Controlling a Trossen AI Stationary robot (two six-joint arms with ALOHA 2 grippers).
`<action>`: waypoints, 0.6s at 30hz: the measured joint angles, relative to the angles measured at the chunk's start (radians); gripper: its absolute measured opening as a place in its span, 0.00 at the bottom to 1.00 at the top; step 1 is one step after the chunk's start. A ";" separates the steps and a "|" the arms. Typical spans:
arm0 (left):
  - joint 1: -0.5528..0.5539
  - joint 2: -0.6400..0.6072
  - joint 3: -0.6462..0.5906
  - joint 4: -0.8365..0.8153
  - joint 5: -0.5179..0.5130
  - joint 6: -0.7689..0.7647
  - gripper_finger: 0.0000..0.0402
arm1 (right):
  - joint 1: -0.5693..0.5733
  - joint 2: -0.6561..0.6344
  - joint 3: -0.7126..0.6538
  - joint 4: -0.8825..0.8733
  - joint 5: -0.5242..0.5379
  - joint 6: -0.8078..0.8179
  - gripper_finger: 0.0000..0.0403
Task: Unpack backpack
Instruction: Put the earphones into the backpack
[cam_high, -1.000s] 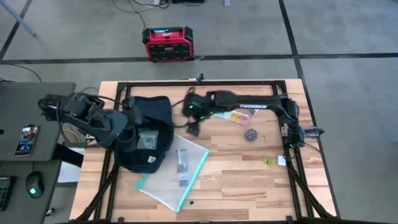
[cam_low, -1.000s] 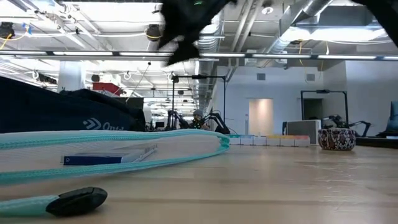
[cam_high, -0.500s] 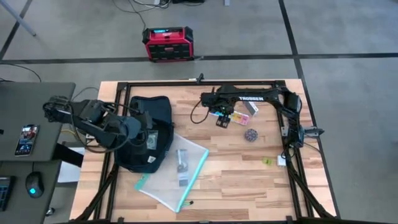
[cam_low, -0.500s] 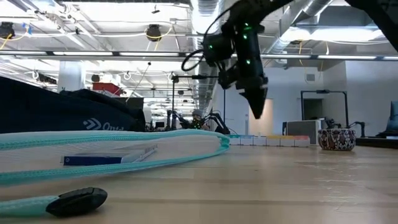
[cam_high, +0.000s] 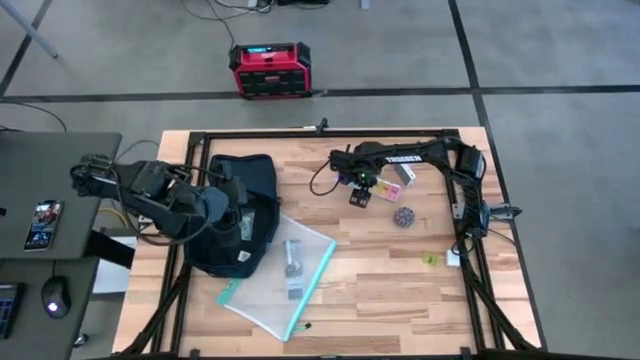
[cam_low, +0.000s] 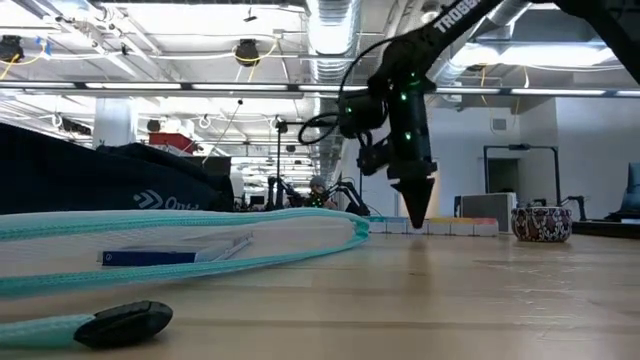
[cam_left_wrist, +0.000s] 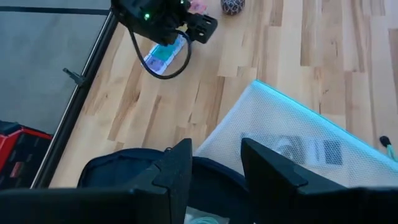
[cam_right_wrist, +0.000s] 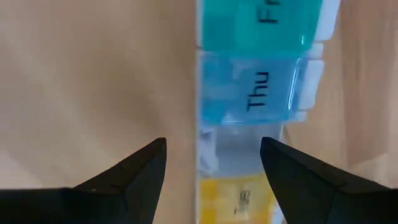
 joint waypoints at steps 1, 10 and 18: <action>0.000 0.000 0.000 0.000 0.000 -0.003 0.31 | -0.004 0.000 -0.013 0.023 -0.001 -0.002 0.61; 0.001 0.000 0.000 0.001 -0.035 0.003 0.31 | 0.005 -0.004 -0.047 0.075 -0.018 -0.050 0.13; 0.038 0.027 0.002 -0.057 -0.066 -0.034 0.31 | 0.080 -0.068 0.069 -0.103 -0.002 0.018 0.03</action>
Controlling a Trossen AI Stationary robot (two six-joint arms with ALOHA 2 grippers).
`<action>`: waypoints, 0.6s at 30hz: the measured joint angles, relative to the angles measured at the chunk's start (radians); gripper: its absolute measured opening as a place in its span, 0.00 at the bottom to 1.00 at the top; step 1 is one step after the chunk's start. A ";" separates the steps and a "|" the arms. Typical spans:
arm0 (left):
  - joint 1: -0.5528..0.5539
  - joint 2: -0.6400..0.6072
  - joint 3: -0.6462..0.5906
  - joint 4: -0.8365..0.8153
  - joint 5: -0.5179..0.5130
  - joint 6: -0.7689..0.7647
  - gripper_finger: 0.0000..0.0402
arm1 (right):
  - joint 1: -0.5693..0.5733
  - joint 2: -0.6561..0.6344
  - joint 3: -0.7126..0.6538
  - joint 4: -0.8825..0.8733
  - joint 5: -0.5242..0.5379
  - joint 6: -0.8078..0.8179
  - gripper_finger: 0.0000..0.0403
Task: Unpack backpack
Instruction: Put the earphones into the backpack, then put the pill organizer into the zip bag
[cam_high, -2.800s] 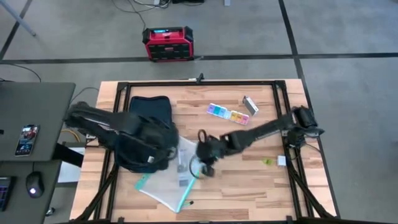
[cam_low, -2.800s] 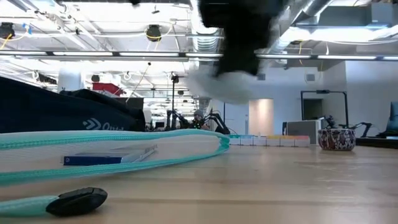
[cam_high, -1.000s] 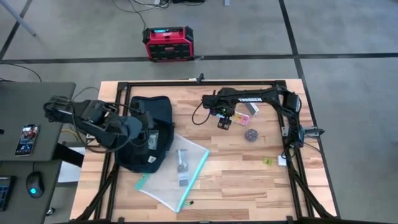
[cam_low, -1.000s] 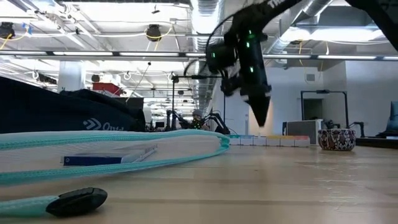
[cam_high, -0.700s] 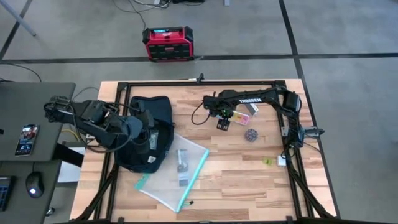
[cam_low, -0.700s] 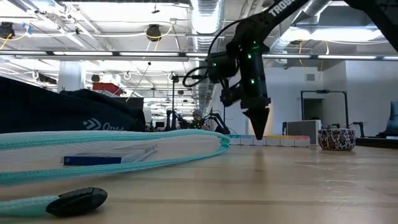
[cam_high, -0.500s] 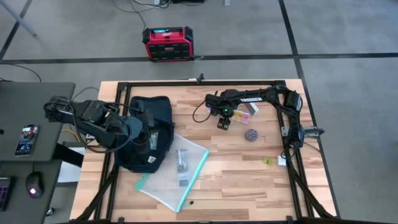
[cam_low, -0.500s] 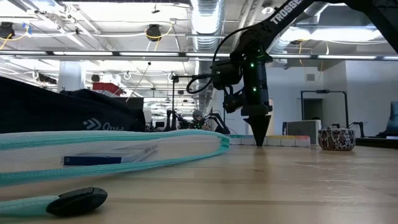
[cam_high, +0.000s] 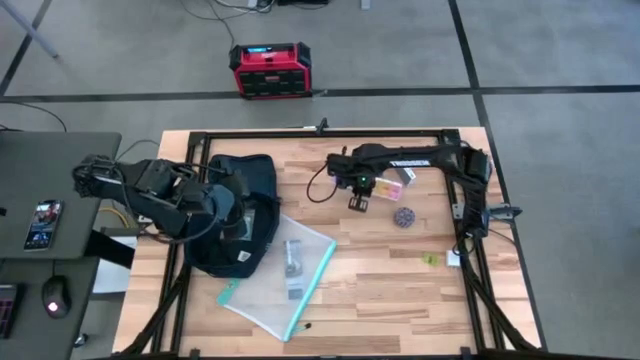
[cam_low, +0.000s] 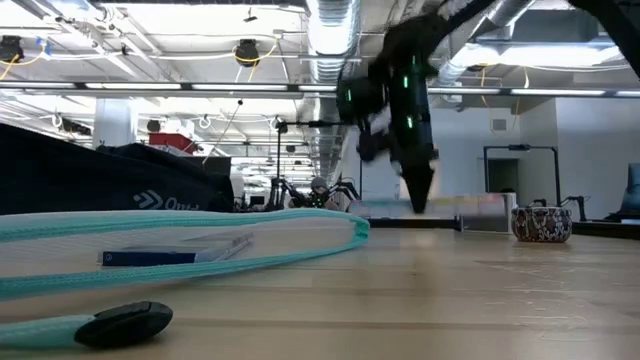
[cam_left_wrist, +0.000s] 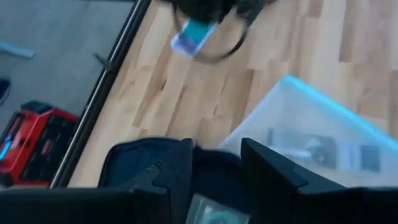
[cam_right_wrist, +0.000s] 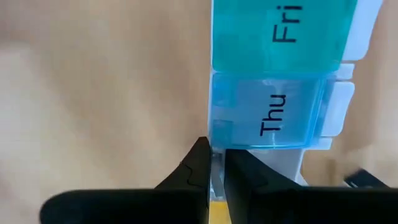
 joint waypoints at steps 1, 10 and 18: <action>0.005 0.005 0.000 -0.020 0.003 0.000 0.31 | 0.022 -0.021 0.024 -0.019 -0.001 0.018 0.03; -0.005 0.049 -0.152 -0.064 0.171 -0.033 0.31 | 0.368 -0.166 0.094 -0.066 -0.060 0.173 0.03; -0.054 0.049 -0.483 0.330 0.412 -0.176 0.31 | 0.672 -0.100 0.063 0.044 -0.075 0.380 0.03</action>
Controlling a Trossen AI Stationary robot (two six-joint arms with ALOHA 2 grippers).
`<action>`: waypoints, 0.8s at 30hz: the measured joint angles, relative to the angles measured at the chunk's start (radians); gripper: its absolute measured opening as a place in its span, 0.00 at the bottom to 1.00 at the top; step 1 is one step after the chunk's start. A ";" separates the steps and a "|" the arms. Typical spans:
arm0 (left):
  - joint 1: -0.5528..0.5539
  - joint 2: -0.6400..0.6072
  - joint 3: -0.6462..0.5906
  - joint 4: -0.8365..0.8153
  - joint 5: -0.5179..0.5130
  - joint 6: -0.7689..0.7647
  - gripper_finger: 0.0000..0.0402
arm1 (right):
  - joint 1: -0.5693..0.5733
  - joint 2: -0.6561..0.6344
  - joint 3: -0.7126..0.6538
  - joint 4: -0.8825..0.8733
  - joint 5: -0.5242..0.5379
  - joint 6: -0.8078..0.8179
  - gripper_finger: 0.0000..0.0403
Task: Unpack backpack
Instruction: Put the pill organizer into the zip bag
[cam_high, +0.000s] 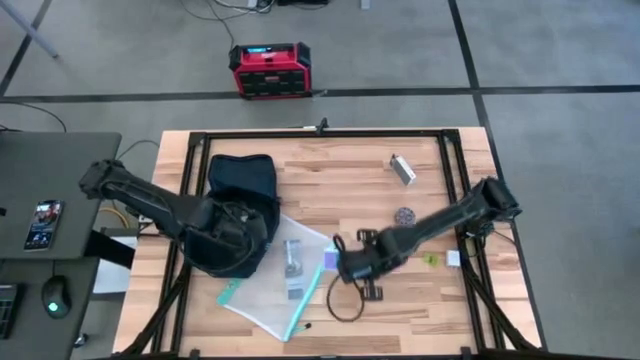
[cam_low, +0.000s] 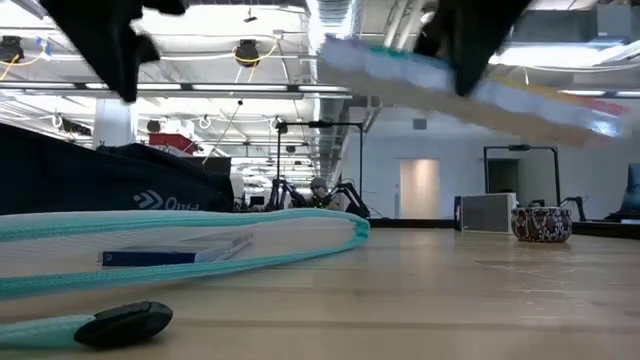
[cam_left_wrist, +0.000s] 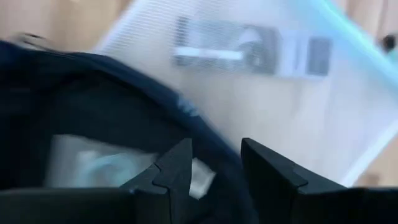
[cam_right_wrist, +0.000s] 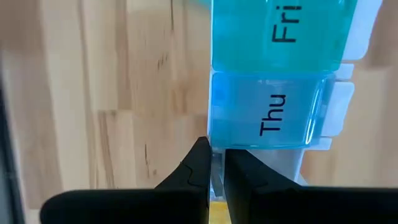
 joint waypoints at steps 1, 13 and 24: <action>-0.008 0.000 -0.030 0.056 0.006 -0.032 0.31 | 0.019 0.018 -0.003 0.010 -0.001 0.012 0.03; -0.145 0.000 -0.208 0.312 -0.046 -0.341 0.31 | 0.068 0.223 -0.003 0.051 -0.078 0.024 0.03; -0.236 0.000 -0.289 0.439 -0.124 -0.457 0.31 | -0.030 0.252 0.032 0.093 -0.159 -0.024 0.03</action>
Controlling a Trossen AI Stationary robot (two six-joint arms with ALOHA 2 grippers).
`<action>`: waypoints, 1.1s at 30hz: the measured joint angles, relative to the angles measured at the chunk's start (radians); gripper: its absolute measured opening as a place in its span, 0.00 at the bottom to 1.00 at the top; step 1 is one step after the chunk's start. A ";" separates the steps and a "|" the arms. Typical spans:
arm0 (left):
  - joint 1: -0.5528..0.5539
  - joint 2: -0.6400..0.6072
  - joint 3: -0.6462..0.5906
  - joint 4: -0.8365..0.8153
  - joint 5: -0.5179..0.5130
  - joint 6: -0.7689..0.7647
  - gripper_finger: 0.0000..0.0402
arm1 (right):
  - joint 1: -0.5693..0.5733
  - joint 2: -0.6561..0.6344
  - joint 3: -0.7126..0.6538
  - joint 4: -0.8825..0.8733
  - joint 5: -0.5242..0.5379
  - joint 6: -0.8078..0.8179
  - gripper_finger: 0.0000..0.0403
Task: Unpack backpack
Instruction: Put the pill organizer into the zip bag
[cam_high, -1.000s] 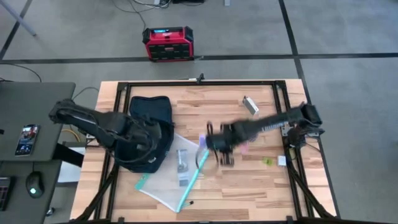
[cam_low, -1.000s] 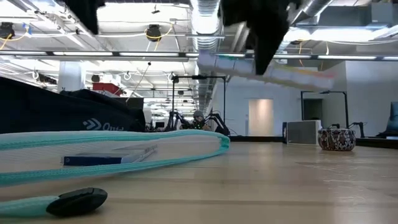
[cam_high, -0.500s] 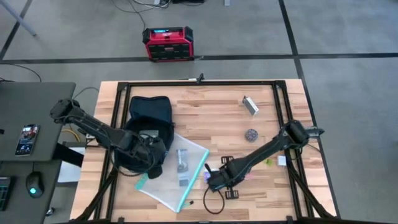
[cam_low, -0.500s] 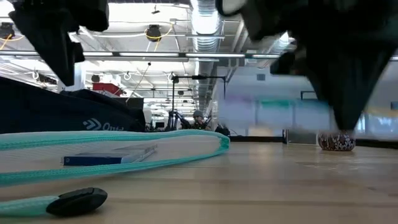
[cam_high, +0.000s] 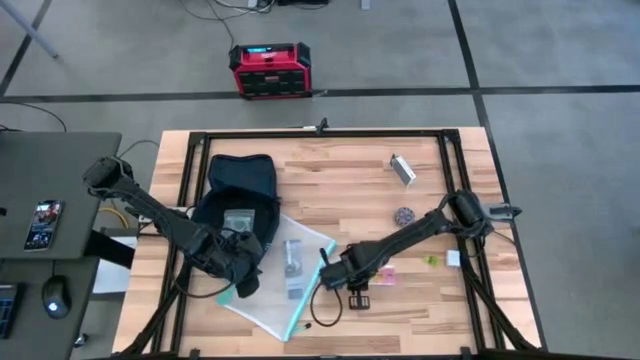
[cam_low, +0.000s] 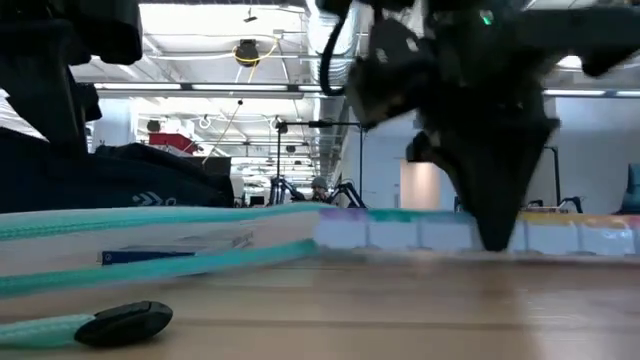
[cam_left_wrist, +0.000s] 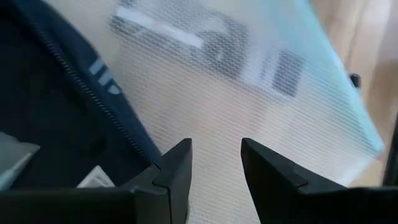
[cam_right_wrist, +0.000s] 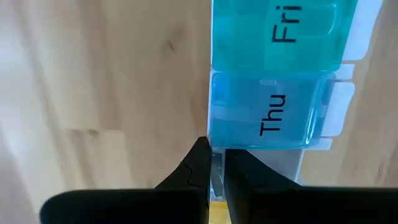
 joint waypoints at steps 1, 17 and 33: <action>-0.004 0.000 -0.001 0.001 -0.013 -0.004 0.31 | -0.006 -0.001 0.007 0.014 -0.001 -0.013 0.03; -0.022 0.002 0.000 0.003 -0.037 0.006 0.31 | -0.048 0.035 0.137 0.149 -0.013 -0.049 0.02; -0.022 0.002 0.000 0.003 -0.027 -0.005 0.31 | -0.044 0.326 0.531 0.029 -0.026 -0.191 0.02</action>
